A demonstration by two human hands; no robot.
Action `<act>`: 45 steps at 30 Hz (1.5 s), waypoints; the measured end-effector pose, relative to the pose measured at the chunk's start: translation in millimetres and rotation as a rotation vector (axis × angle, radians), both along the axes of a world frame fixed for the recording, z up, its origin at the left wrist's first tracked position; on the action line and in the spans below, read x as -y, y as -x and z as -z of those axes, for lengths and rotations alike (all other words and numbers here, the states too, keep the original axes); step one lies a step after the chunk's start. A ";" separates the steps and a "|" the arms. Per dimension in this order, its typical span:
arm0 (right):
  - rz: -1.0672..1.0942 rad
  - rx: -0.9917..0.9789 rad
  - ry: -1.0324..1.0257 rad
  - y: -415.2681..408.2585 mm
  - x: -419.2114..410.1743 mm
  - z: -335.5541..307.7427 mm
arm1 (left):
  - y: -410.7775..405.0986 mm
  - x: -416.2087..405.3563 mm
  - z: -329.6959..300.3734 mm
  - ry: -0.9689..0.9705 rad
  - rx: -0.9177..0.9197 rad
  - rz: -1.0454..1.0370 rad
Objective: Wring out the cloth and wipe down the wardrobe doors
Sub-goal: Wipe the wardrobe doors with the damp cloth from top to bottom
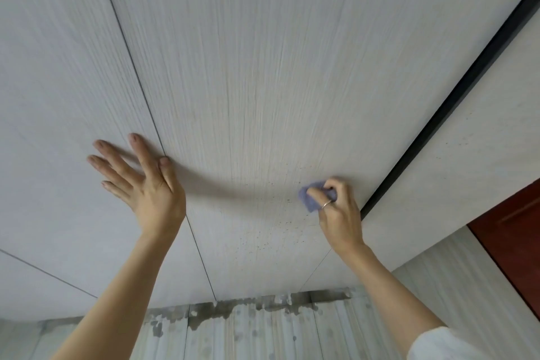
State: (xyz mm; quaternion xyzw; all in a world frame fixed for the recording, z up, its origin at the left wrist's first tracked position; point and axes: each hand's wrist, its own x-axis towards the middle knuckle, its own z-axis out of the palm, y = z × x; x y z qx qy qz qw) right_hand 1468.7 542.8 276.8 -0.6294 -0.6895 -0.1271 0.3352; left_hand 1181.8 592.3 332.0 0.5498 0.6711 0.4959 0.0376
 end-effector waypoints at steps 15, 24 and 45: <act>-0.132 -0.101 -0.297 17.1 -25.2 -48.9 | -6.7 -5.3 6.4 -0.049 -0.011 -0.074; -0.166 0.054 -0.139 23.3 -13.3 -31.2 | -1.7 -4.0 17.0 -0.054 -0.043 -0.044; -0.225 0.006 -0.489 78.8 -47.4 -37.9 | -4.7 5.3 70.7 -0.016 0.007 0.006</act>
